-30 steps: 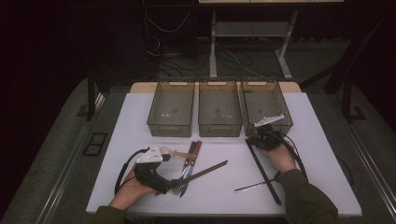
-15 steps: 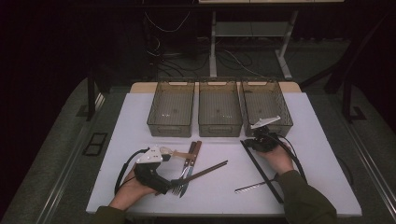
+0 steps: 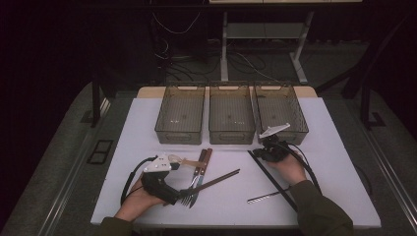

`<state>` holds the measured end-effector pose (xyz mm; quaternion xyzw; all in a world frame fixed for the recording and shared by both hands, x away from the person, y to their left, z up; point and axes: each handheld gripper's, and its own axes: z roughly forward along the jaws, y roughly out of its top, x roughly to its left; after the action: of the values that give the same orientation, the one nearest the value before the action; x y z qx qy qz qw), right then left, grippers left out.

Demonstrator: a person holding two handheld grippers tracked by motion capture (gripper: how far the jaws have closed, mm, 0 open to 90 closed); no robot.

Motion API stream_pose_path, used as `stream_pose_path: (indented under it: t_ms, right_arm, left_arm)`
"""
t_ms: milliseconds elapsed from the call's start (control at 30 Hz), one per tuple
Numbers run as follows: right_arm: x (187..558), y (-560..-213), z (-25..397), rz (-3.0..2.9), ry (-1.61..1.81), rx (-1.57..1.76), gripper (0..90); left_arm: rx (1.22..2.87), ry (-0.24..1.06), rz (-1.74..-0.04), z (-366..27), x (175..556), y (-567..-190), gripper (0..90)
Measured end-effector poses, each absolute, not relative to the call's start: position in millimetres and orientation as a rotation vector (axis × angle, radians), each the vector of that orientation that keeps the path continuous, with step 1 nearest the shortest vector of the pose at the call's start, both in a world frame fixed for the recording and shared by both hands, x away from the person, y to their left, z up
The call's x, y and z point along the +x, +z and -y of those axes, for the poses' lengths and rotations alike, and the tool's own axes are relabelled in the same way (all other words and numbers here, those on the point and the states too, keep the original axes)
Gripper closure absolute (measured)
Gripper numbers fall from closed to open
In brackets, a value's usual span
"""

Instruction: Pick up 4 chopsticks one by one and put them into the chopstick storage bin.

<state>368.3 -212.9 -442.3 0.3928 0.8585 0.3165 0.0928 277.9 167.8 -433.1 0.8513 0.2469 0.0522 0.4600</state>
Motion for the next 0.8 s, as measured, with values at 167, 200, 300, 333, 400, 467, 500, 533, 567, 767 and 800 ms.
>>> stream_pose_path:
  t_ms: [167, 200, 300, 333, 400, 467, 500, 533, 567, 767, 800]
  right_arm:
    - [366, -442, 208, -2.567, 0.939, 1.146, 89.9]
    - [366, -442, 207, -2.573, 0.941, 1.138, 89.9]
    - [365, -442, 204, -2.584, 0.943, 1.122, 89.9]
    - [364, -442, 203, -2.588, 0.947, 1.122, 89.9]
    - [363, -441, 201, -2.598, 0.946, 1.116, 89.9]
    - [362, -441, 199, -2.608, 0.948, 1.103, 89.9]
    - [362, -441, 197, -2.617, 0.952, 1.093, 89.9]
    - [361, -441, 196, -2.622, 0.951, 1.083, 89.9]
    - [360, -441, 194, -2.627, 0.952, 1.074, 89.9]
    - [357, -441, 187, -2.658, 0.958, 1.034, 89.9]
    - [356, -441, 186, -2.661, 0.959, 1.032, 89.9]
  left_arm:
    - [2.096, 0.128, -0.607, -168, 278, -433, 0.0]
    - [2.096, 0.128, -0.607, -168, 278, -433, 0.0]
    - [2.097, 0.128, -0.607, -168, 278, -433, 0.0]
    - [2.096, 0.128, -0.607, -168, 278, -433, 0.0]
    - [2.095, 0.128, -0.607, -168, 278, -433, 0.0]
    - [2.096, 0.128, -0.606, -168, 278, -433, 0.0]
    - [2.096, 0.128, -0.606, -168, 278, -433, 0.0]
    - [2.095, 0.128, -0.606, -168, 278, -433, 0.0]
    - [2.095, 0.128, -0.606, -168, 278, -433, 0.0]
    - [2.094, 0.127, -0.604, -168, 278, -433, 0.0]
    - [2.095, 0.128, -0.603, -168, 278, -433, 0.0]
